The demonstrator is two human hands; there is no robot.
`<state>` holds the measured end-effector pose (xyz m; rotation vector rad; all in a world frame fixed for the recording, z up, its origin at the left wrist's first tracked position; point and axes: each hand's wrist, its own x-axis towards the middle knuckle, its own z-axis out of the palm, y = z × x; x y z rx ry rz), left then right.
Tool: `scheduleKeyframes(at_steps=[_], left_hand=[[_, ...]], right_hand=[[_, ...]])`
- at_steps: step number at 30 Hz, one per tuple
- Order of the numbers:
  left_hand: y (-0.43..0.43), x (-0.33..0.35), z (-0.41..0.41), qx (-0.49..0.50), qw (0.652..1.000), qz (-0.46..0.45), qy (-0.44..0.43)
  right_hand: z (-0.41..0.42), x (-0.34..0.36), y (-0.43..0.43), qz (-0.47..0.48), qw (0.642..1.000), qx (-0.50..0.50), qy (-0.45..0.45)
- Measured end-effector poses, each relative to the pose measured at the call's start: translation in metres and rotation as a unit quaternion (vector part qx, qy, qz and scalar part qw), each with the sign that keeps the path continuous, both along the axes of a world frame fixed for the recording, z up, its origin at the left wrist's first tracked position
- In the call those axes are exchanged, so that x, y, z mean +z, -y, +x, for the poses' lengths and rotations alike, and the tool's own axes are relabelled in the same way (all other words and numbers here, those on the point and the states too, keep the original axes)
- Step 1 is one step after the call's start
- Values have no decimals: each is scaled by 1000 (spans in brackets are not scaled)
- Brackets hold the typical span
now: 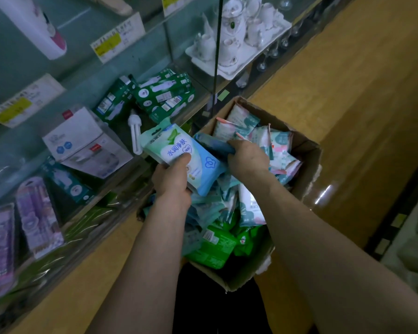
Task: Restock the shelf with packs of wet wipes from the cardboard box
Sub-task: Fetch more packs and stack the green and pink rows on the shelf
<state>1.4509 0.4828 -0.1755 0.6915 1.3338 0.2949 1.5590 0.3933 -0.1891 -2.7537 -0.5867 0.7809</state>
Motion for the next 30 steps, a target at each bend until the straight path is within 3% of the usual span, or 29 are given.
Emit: scheduleKeyframes(at_steps=[3,9,20,30], left_hand=[[6,10,5,-18,1000,19,-1],[43,41,27,-97,991,81,36],[188,134,37,-274,931,173,167],[393,217,-29,-418,852,143,282]], right_hand=[[-7,16,21,88,991,-104,-2],[-37,65,73,224,939,-258,28],[-101,154,219,301,813,-458,194],[-206,231,402,335,673,-572,328]])
